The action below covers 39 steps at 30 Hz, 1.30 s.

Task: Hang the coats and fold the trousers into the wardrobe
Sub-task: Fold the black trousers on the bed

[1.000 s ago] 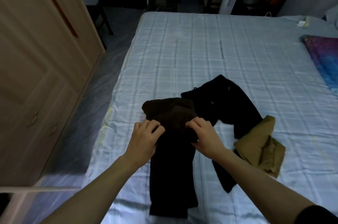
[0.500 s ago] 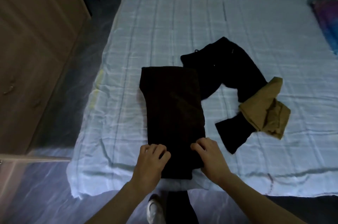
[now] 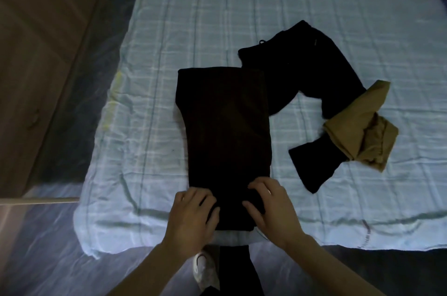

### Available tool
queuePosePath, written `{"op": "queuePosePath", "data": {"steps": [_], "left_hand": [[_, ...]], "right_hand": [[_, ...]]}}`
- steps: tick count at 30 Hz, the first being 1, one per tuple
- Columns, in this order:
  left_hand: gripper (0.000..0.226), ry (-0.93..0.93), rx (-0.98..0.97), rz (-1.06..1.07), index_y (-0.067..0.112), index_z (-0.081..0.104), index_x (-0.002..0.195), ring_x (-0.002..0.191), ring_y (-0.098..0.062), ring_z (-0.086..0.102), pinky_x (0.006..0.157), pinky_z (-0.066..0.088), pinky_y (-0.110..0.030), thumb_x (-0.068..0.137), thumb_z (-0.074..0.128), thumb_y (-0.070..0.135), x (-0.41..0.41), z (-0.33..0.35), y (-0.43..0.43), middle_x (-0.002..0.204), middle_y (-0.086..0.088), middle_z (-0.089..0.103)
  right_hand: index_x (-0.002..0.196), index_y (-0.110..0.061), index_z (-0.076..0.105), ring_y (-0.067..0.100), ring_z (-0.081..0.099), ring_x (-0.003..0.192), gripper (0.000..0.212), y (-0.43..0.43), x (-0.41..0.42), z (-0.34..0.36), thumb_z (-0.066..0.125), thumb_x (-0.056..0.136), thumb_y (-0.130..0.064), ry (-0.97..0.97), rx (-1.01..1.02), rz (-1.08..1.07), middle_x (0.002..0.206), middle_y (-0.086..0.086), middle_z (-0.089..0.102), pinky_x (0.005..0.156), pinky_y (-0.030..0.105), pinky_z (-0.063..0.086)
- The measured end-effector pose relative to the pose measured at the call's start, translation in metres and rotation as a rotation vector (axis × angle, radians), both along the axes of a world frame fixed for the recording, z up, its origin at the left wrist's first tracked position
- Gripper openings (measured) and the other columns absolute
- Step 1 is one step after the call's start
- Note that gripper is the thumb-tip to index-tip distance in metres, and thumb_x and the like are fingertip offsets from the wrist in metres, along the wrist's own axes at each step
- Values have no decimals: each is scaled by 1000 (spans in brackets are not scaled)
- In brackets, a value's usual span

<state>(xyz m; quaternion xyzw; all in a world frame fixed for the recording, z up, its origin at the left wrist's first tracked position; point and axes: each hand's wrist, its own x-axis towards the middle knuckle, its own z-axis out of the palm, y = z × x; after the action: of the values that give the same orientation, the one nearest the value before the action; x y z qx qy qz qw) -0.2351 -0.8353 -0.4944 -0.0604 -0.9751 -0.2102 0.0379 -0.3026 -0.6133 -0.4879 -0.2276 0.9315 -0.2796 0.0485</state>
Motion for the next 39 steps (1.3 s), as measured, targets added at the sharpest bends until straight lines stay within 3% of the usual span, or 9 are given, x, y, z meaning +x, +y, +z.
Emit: {"op": "queuePosePath", "data": {"steps": [3,7,12,19,25,30,34,37,39], "left_hand": [[37,-10,36,130,19,62,123,118,-19,54,94,45,-35,95,48,36,-36,0,8,133,1,57],[57,-166,-73,82,17,36,152,150,-23,24,117,31,-46,101,35,42,-58,-33,17,162,-6,27],[61,-284,-135,-24,23,25,157,154,-20,10,118,20,-51,103,18,51,-48,-89,8,166,-2,14],[61,-301,-163,-9,25,18,158,154,-20,4,121,10,-50,102,24,49,-59,-112,10,167,0,10],[63,-313,-149,-49,22,21,158,154,-23,8,121,14,-53,103,16,54,-55,-88,8,166,-3,12],[71,-200,-36,-200,21,30,156,153,-22,13,121,19,-52,98,44,60,-10,-68,-10,165,-4,18],[105,-232,-166,-321,24,12,159,154,-23,10,120,13,-47,79,67,62,20,-69,-29,167,-3,6],[120,-254,-269,-367,24,7,160,154,-23,9,119,12,-48,67,80,43,15,-71,-34,168,-4,3],[124,-255,-306,-415,26,5,160,154,-22,5,121,10,-48,64,82,43,4,-71,-39,168,-3,0]], "right_hand": [[130,-16,57,21,45,131,38,-31,-25,-11,53,93,-25,90,1,4,140,5,49,109,32,37],[151,-20,36,19,11,152,53,-49,-41,-47,37,100,-32,12,100,36,163,4,22,122,42,17],[156,-27,23,19,-1,153,59,-42,-36,-90,30,102,-49,-22,257,58,166,2,8,123,46,10],[156,-25,26,22,1,153,60,-42,-47,-118,33,100,-45,-3,225,74,166,4,7,123,46,8],[155,-23,28,23,4,153,57,-35,-45,-101,31,103,-47,15,181,124,165,6,12,122,50,12],[153,-20,35,26,12,153,54,-7,-13,-80,40,104,-43,60,99,224,164,8,19,121,52,18],[157,-19,21,28,8,153,89,23,30,-77,63,89,-58,33,190,335,166,9,10,122,49,14],[158,-21,18,26,10,153,108,25,41,-89,81,72,-39,70,312,272,165,8,12,119,49,17],[157,-22,20,25,14,152,110,20,39,-91,84,68,-33,72,307,245,164,9,19,119,49,18]]}}
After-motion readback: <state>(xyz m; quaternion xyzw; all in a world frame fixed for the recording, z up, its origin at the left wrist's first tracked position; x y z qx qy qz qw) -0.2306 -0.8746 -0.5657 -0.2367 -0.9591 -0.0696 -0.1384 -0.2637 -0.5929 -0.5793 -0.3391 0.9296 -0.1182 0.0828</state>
